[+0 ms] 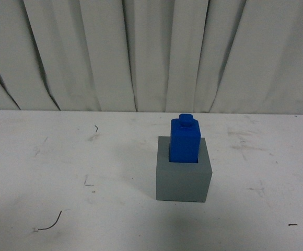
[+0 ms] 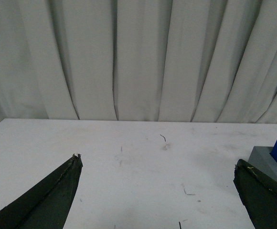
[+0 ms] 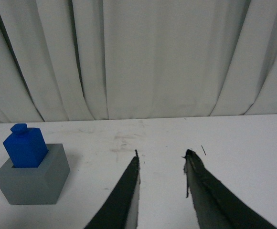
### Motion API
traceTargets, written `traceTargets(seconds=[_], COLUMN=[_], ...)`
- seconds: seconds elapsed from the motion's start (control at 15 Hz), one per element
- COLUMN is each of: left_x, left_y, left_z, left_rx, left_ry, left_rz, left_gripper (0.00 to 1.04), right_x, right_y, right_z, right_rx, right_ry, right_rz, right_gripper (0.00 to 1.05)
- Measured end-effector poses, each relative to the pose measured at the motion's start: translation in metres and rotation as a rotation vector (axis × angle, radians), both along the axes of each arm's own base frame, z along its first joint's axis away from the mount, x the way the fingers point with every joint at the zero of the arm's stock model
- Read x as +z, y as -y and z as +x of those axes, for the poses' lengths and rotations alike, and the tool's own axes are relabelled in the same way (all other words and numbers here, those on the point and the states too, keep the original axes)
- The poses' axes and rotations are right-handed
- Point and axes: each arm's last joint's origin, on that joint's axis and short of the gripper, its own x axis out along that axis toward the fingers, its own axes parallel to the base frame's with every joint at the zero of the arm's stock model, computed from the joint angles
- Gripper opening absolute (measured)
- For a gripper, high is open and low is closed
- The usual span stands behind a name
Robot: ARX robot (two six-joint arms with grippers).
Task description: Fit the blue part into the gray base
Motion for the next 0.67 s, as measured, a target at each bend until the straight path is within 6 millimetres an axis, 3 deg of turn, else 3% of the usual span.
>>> traceTargets(seconds=[0.4,0.67], left_x=[0.0,0.0], left_y=[0.0,0.0], left_z=[0.0,0.0], left_rx=[0.0,0.0], left_ry=[0.0,0.0], left_rz=[0.0,0.0], left_gripper=[0.98,0.98], right_x=[0.0,0.0], right_y=[0.0,0.0], right_z=[0.0,0.0], right_rx=[0.0,0.0], right_ry=[0.0,0.0], right_rz=[0.0,0.0], right_gripper=[1.0,0.98])
